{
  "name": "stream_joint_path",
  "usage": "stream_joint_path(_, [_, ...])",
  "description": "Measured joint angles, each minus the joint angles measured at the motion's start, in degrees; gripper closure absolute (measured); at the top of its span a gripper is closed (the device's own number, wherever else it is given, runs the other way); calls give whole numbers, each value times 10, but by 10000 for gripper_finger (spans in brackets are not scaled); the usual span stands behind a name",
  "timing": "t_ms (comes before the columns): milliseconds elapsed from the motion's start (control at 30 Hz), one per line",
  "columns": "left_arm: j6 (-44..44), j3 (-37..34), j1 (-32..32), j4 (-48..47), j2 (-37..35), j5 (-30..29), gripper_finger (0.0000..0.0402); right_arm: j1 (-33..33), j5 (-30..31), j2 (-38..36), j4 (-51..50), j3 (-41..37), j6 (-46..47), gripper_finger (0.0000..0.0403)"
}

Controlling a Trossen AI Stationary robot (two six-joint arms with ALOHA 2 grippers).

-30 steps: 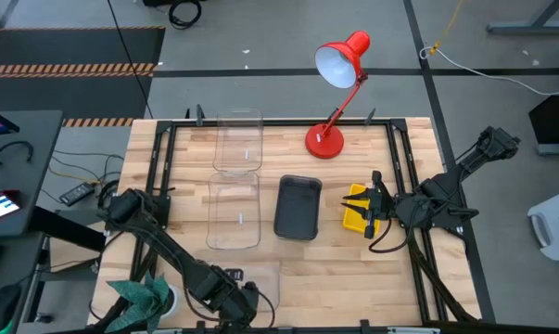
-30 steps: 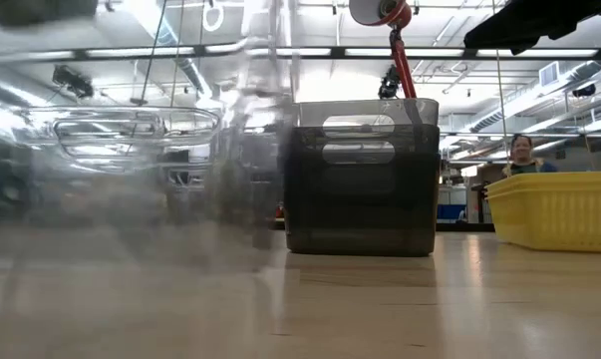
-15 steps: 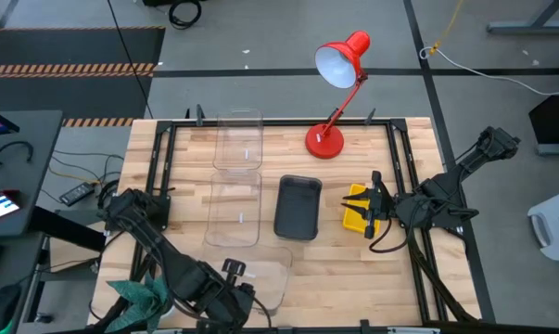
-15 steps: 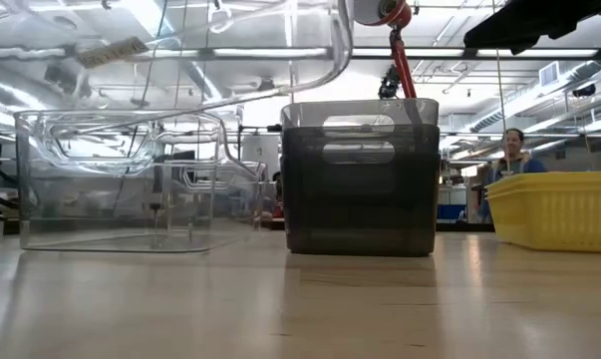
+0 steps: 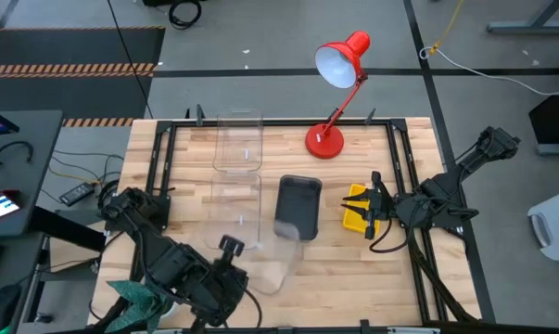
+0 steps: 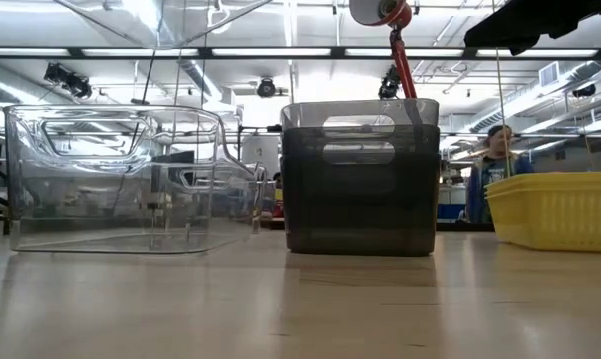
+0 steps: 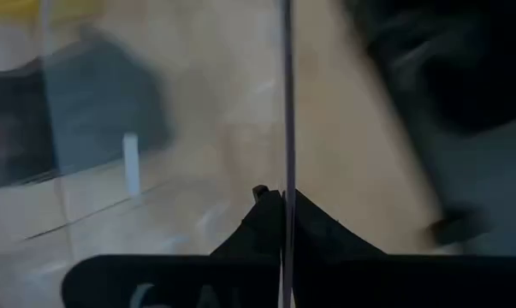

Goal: Stack baskets by color
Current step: Stack the bottom transparent bin on the middle transparent bin

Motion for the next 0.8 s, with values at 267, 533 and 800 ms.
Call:
stream_joint_path(267, [104, -50, 19, -24, -23, -74, 397, 0, 0, 0, 0, 0, 0, 325])
stream_joint_path(533, [68, -270, 32, 11, -183, -109, 397, 4, -12, 0, -1, 0, 24, 325])
stream_joint_path(800, [332, -495, 44, 48, -332, -93, 397, 4, -5, 0, 29, -16, 26, 325])
